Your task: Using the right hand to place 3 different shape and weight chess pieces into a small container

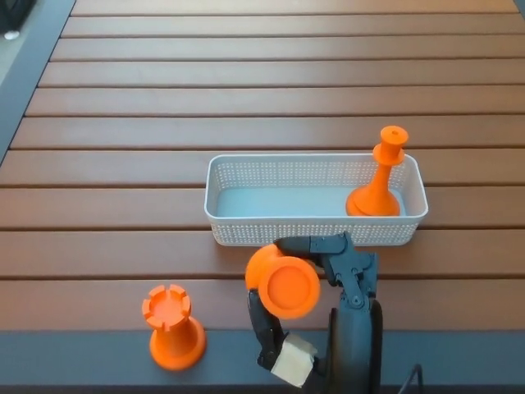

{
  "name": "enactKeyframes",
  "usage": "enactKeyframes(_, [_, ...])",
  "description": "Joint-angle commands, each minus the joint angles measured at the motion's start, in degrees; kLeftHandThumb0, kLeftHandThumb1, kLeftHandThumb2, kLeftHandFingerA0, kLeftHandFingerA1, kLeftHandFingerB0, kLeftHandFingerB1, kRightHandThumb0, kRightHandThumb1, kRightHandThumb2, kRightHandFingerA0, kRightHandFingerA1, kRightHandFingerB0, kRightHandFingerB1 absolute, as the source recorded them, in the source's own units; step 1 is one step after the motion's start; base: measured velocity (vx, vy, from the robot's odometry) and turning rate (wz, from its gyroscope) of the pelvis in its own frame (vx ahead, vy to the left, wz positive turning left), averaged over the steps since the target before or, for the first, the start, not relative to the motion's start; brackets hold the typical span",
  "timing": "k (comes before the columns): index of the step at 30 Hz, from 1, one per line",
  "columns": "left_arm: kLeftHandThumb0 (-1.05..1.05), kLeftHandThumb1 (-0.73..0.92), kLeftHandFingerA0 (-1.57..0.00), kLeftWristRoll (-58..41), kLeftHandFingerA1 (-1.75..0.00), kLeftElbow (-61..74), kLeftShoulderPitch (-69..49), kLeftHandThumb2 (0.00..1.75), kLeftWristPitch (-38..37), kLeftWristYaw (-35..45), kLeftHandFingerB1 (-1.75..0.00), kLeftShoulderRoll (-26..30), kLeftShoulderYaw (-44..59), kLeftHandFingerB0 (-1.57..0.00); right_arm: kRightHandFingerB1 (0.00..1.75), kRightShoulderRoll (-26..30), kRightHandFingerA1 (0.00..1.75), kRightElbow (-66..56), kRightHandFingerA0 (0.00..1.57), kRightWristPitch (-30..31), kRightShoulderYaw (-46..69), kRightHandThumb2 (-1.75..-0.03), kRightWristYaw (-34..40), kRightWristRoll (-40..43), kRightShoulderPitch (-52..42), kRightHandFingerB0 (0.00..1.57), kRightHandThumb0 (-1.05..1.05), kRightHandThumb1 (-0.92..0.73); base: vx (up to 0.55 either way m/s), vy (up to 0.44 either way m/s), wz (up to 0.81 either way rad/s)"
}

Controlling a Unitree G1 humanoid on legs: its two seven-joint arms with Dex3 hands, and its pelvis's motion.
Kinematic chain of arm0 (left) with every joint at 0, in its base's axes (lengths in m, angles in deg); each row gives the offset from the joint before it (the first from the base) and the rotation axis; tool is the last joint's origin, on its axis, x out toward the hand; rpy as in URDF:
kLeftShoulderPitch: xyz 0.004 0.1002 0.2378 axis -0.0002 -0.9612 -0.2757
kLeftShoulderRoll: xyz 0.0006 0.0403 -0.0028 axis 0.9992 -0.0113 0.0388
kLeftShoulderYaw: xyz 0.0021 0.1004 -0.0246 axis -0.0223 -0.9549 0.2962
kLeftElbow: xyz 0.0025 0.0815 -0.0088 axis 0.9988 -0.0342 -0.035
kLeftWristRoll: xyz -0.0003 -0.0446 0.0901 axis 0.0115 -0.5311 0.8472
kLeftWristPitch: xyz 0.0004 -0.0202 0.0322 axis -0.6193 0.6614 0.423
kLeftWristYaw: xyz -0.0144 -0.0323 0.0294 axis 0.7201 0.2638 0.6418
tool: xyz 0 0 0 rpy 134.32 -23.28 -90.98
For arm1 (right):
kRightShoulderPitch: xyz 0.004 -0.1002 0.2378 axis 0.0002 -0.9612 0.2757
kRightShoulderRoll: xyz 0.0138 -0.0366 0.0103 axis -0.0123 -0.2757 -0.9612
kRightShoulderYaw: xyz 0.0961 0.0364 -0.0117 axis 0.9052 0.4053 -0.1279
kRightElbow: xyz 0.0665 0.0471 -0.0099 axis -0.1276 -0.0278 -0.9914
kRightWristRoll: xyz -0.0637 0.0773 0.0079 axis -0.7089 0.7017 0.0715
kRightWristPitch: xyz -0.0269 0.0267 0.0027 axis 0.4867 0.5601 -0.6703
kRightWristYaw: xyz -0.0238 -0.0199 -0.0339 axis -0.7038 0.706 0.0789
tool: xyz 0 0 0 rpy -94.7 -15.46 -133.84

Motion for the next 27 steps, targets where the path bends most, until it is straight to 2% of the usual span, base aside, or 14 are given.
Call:
enactKeyframes(1, [-0.17,0.08,-1.52,-0.2,-1.27,-1.3,-2.5,1.63,3.4,1.0,-1.23,0.3,0.2,-1.49,1.73,-9.6,1.75,-4.1,0.74,3.0,2.5,-1.21,-4.0,-2.8,9.1,0.56,-0.21,-0.64,0.0,0.0,0.0])
enactKeyframes(2, [-0.17,0.07,-1.51,0.0,-1.29,-1.2,-2.6,1.66,2.8,1.1,-1.22,0.4,0.0,-1.49,1.74,-9.1,1.75,-3.8,0.84,4.5,3.9,-1.26,-5.0,-2.6,10.9,0.61,-0.22,-0.61,0.0,0.0,0.0])
enactKeyframes(4, [-0.15,0.1,-1.48,0.0,-1.33,-1.0,-2.7,1.64,2.1,1.4,-1.27,0.6,0.0,-1.47,1.75,-8.2,1.75,-3.0,0.88,9.0,7.3,-1.2,-7.2,-2.5,15.0,0.65,-0.23,-0.63,0.0,0.0,0.0])
enactKeyframes(7, [-0.16,0.1,-1.48,-0.7,-1.32,-1.0,-2.9,1.65,2.1,1.8,-1.26,0.5,0.5,-1.47,1.75,-7.7,1.75,-2.4,0.86,13.3,9.6,-1.18,-9.2,-2.7,17.9,0.64,-0.23,-0.67,0.0,0.0,0.0])
enactKeyframes(10, [-0.19,0.11,-1.49,-0.3,-1.31,-1.0,-2.9,1.65,2.3,1.0,-1.27,0.5,0.2,-1.47,1.75,-6.6,1.75,-1.9,0.89,16.9,12.6,-1.22,-13.7,-1.5,20.9,0.64,-0.21,-0.63,0.0,0.0,0.0])
enactKeyframes(12, [-0.16,0.07,-1.51,0.0,-1.26,-1.0,-3.0,1.66,2.0,0.5,-1.23,0.6,0.0,-1.49,1.75,-6.0,1.75,-0.9,0.9,17.1,14.1,-1.19,-14.8,-1.1,22.3,0.64,-0.21,-0.64,0.0,0.0,0.0])
enactKeyframes(13, [-0.05,0.42,-1.46,-0.4,-1.33,-1.1,-3.0,1.22,1.8,1.3,-1.32,0.7,0.3,-1.46,1.73,-5.3,1.75,-0.1,0.92,18.0,15.3,-1.12,-15.5,-1.6,23.6,0.66,-0.22,-0.66,0.0,0.0,0.0])
enactKeyframes(17, [-0.05,0.43,-1.46,-0.4,-1.33,-1.1,-3.2,1.22,1.7,1.4,-1.32,0.9,0.3,-1.46,1.63,-3.6,1.75,0.7,0.89,20.4,17.9,-1.07,-17.4,-3.1,25.7,0.72,-0.2,-0.63,0.0,0.0,0.0])
enactKeyframes(22, [-0.05,0.43,-1.46,-0.6,-1.33,-0.9,-3.3,1.22,1.8,1.5,-1.32,1.2,0.5,-1.46,1.6,-2.0,1.75,2.4,0.91,20.9,20.9,-1.03,-18.7,-3.5,27.7,0.74,-0.21,-0.63,0.0,0.0,0.0])
enactKeyframes(23, [-0.14,0.03,-1.54,-0.5,-1.23,-0.9,-3.3,1.68,1.7,1.0,-1.21,1.1,0.4,-1.5,1.61,-1.7,1.75,2.3,0.91,21.6,21.1,-1.04,-18.9,-4.0,27.7,0.74,-0.23,-0.63,0.0,0.0,0.0])
enactKeyframes(24, [-0.14,0.03,-1.54,-0.4,-1.23,-0.8,-3.5,1.68,1.6,0.6,-1.21,0.9,0.3,-1.5,1.61,-1.4,1.75,2.3,0.91,22.5,21.3,-1.04,-19.3,-4.7,27.6,0.74,-0.23,-0.63,0.0,0.0,0.0])
enactKeyframes(25, [-0.06,0.45,-1.46,-0.5,-1.33,-0.7,-3.5,1.23,1.5,0.8,-1.32,0.9,0.4,-1.46,1.61,-1.0,1.75,2.4,0.91,22.7,21.3,-1.04,-19.7,-5.0,27.4,0.74,-0.25,-0.63,0.0,0.0,0.0])
enactKeyframes(27, [-0.06,0.45,-1.46,-0.1,-1.33,-0.8,-3.5,1.23,1.4,0.2,-1.32,1.0,0.1,-1.45,1.58,0.0,1.75,2.9,0.93,23.1,21.6,-1.08,-21.0,-5.4,26.8,0.77,-0.22,-0.59,0.0,0.0,0.0])
